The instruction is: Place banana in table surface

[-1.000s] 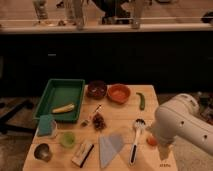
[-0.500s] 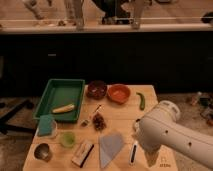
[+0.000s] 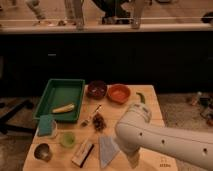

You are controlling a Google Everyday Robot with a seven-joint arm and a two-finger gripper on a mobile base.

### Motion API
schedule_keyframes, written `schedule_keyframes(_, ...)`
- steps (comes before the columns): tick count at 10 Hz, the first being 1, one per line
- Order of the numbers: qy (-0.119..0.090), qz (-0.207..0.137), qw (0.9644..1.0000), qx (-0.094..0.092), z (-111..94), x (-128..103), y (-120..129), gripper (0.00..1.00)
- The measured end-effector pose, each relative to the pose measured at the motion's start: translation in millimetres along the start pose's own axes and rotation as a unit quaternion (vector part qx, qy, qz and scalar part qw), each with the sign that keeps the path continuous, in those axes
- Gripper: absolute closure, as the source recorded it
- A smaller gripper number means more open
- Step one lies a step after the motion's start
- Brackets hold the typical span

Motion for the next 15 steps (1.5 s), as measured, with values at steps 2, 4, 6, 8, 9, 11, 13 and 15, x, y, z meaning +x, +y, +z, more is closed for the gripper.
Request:
schedule_keyframes(2,0.003,-0.011,0.9999,-0.001,1.4,-13.5,-5.0,0.2)
schedule_keyframes(4,0.017,-0.017,0.9997,0.005,1.7,-33.6,-21.9,0.2)
schedule_keyframes(6,0.042,-0.016,0.9989,0.01,-0.9,-45.5,-37.9,0.2)
schedule_keyframes(8,0.056,-0.016,0.9982,0.013,-3.8,-51.0,-50.1,0.2)
schedule_keyframes(9,0.062,-0.017,0.9978,0.015,-5.9,-53.6,-57.9,0.2)
schedule_keyframes(11,0.071,-0.014,0.9972,0.019,-10.7,-56.4,-70.5,0.2)
schedule_keyframes(13,0.077,-0.012,0.9967,0.023,-15.7,-58.6,-82.2,0.2)
schedule_keyframes(15,0.081,-0.008,0.9963,0.028,-20.9,-58.2,-90.6,0.2)
